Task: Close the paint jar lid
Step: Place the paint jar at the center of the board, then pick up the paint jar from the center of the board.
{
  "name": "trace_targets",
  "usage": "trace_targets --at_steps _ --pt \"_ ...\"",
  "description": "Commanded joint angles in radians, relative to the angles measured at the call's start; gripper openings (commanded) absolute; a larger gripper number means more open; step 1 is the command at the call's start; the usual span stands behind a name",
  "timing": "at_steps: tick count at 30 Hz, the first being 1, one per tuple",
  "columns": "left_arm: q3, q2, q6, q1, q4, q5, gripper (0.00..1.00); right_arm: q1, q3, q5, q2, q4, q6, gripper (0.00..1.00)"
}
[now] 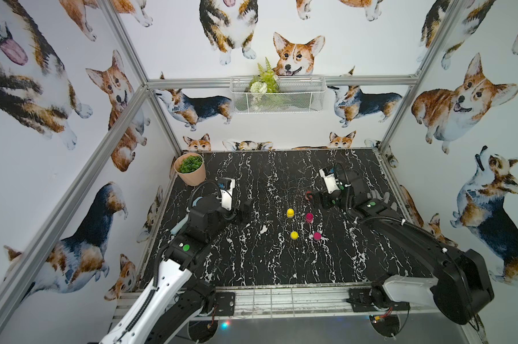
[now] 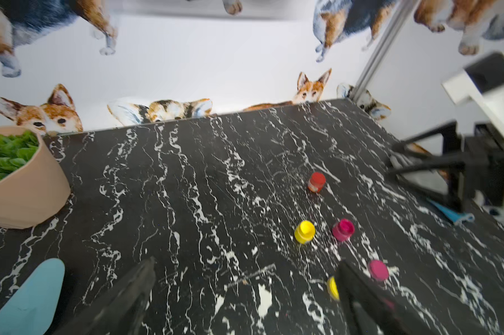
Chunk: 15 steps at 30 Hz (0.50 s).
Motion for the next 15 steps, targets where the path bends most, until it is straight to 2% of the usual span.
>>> trace_targets --at_steps 1,3,5,8,13,15 --pt "0.129 0.110 -0.054 -0.001 -0.068 0.009 1.00 0.056 -0.022 0.004 -0.023 -0.009 0.006 1.00" --pt "0.155 0.123 0.034 -0.002 -0.099 0.194 1.00 0.083 -0.013 0.018 0.002 -0.021 0.000 1.00" --pt "0.083 0.068 0.087 -0.002 -0.026 0.309 1.00 0.093 -0.003 0.010 0.034 -0.019 0.007 0.99" --pt "-0.016 -0.036 0.098 -0.002 0.019 0.304 1.00 0.097 -0.005 -0.017 0.064 0.017 0.022 0.99" --pt "-0.043 -0.134 -0.031 -0.003 -0.005 0.167 1.00 0.116 0.018 -0.014 0.146 0.027 0.003 0.97" --pt "-0.034 -0.130 0.043 -0.002 -0.073 0.161 1.00 0.122 0.028 -0.013 0.170 0.027 -0.001 0.97"
